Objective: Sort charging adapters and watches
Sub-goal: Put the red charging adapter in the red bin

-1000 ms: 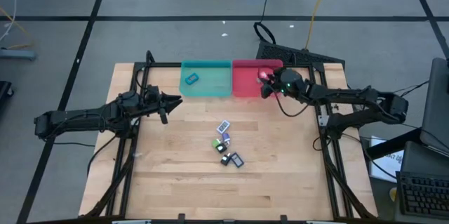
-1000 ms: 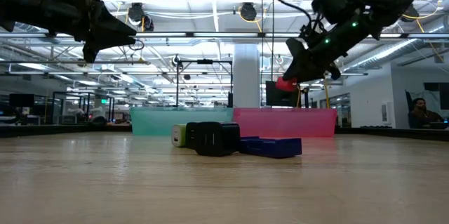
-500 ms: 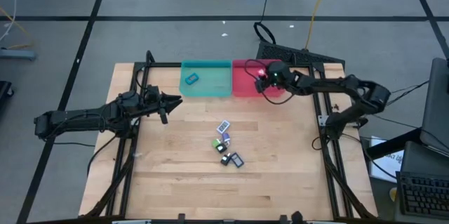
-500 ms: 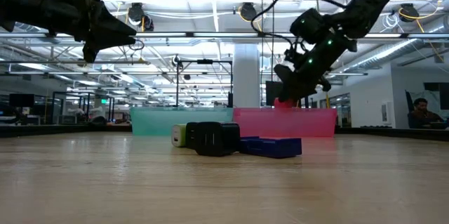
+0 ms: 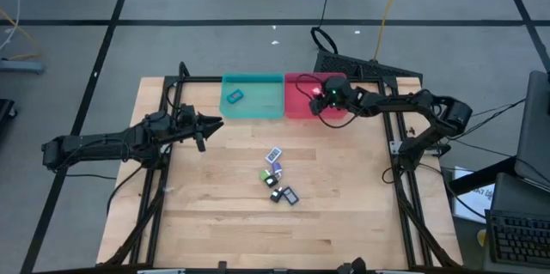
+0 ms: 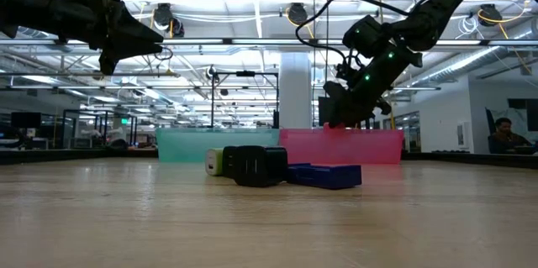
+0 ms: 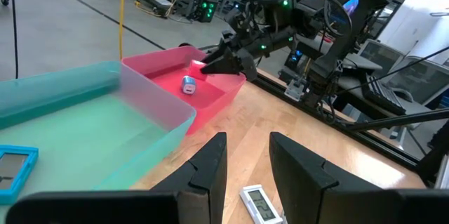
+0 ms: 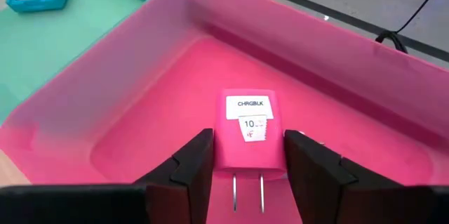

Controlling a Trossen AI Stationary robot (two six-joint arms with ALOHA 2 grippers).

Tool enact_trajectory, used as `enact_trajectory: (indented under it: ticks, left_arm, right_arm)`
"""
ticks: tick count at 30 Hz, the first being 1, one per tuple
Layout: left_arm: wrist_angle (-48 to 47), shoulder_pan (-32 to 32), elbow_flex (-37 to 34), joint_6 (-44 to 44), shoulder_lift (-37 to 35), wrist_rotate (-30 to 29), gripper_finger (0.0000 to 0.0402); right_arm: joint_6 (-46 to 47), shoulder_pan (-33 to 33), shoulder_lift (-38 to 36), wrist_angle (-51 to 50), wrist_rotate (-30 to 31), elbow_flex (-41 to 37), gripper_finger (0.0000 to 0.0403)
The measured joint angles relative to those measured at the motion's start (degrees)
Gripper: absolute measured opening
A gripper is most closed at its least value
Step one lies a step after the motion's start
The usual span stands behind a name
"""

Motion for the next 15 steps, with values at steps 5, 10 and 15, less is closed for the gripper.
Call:
enact_trajectory:
  ticks: [5, 10, 15]
  left_arm:
    - [0.0, 0.0, 0.0, 0.0, 0.0, 0.0, 0.0108]
    - [0.0, 0.0, 0.0, 0.0, 0.0, 0.0, 0.0108]
    - [0.0, 0.0, 0.0, 0.0, 0.0, 0.0, 0.0108]
  right_arm:
    - [-2.0, 0.0, 0.0, 0.7, -2.5, 0.0, 0.0141]
    - [-4.0, 0.0, 0.0, 5.1, -4.6, 0.0, 0.0142]
    - [-4.0, 0.0, 0.0, 3.5, -4.5, 2.9, 0.0140]
